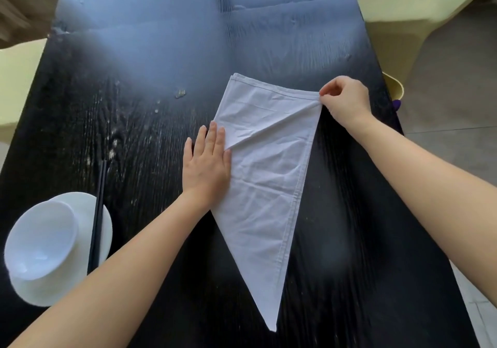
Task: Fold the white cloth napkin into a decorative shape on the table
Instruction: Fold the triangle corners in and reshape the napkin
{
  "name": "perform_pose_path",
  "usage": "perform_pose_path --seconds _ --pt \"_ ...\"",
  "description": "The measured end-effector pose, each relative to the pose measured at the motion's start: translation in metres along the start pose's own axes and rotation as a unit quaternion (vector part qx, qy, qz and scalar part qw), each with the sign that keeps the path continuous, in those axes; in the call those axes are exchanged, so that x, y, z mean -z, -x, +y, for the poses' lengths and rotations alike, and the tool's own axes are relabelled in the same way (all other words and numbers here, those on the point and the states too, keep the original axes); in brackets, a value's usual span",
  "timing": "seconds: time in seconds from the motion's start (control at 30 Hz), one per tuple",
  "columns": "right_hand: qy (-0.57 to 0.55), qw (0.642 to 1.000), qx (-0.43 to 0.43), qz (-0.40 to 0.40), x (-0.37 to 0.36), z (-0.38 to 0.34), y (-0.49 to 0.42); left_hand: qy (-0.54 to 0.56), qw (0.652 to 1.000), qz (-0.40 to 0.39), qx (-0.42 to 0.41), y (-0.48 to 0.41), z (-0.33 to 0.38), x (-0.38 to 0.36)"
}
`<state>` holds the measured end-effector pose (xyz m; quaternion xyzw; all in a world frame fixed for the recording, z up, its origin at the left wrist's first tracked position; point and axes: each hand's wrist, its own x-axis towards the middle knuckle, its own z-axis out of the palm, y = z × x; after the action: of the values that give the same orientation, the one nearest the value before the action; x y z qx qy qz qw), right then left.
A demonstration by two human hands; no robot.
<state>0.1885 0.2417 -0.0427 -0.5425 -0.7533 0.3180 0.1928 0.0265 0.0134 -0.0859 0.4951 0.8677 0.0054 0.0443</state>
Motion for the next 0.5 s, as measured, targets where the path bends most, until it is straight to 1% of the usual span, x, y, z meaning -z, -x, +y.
perform_pose_path --seconds 0.1,0.17,0.3,0.4,0.5 --pt "0.052 0.998 0.037 0.009 -0.007 0.004 0.001 -0.003 1.0 -0.008 0.005 0.0 0.002 0.0" --pt "0.074 0.996 0.055 0.007 -0.009 0.009 -0.002 -0.01 1.0 -0.006 -0.007 -0.002 0.007 0.003" --pt "0.062 0.994 0.084 0.013 -0.008 0.011 -0.002 0.004 0.998 -0.018 -0.053 -0.028 0.017 0.007" --pt "0.044 0.993 0.104 0.035 -0.011 0.01 0.0 0.025 0.997 -0.027 -0.067 -0.042 0.018 0.006" --pt "0.032 0.993 0.1 0.056 -0.018 0.011 0.0 0.044 0.997 -0.018 -0.068 -0.039 0.014 0.001"
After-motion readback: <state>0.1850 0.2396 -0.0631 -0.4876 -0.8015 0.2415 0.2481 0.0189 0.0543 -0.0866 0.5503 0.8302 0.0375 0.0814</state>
